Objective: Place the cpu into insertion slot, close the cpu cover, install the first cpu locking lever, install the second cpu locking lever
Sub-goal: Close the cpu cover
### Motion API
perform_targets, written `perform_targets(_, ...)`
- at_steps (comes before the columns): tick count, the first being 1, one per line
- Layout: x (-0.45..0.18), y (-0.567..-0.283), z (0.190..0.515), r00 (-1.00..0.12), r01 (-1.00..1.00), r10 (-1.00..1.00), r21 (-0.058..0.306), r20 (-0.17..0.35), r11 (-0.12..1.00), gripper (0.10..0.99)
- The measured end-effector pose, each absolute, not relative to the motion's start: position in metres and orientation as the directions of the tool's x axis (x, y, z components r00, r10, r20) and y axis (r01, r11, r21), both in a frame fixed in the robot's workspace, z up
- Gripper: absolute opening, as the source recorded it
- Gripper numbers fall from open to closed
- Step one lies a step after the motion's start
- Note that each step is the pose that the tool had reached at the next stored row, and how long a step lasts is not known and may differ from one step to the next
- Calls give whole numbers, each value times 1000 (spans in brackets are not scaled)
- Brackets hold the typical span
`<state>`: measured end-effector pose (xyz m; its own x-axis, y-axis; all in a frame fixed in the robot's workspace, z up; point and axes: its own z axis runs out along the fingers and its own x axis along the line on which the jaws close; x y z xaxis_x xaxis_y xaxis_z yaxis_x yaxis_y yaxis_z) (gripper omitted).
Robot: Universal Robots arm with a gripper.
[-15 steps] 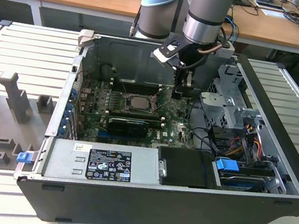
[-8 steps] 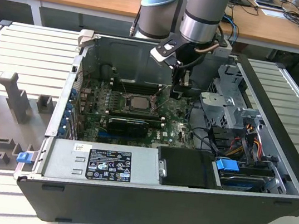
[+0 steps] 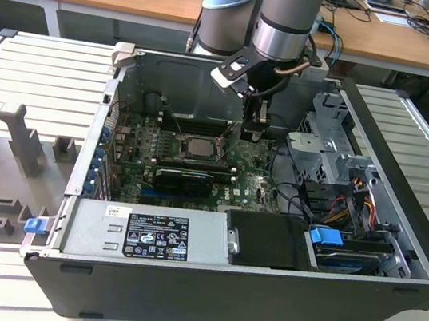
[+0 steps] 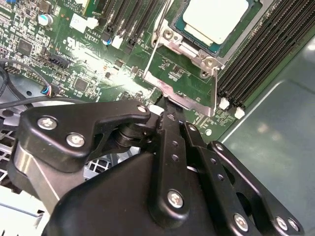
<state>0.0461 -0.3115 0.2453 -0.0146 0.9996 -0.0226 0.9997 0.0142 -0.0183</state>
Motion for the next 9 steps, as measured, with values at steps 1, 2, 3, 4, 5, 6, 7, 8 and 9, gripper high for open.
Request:
perform_targets(1,46,-312,245,-15,1000,1000,-18,-23,14,106)
perform_targets(2,45,-312,245,-15,1000,1000,-18,-23,14,106)
perform_targets(3,45,-312,245,-15,1000,1000,-18,-23,14,106)
perform_targets(4,45,-312,245,-15,1000,1000,-18,-22,14,106)
perform_targets(5,44,-312,245,-15,1000,1000,-18,-23,14,106)
perform_targets(6,44,-312,245,-15,1000,1000,-18,-23,14,106)
perform_targets(7,44,-312,245,-15,1000,1000,-18,-22,14,106)
perform_targets(8,44,-312,245,-15,1000,1000,-18,-23,14,106)
perform_targets(9,44,-312,245,-15,1000,1000,-18,-23,14,106)
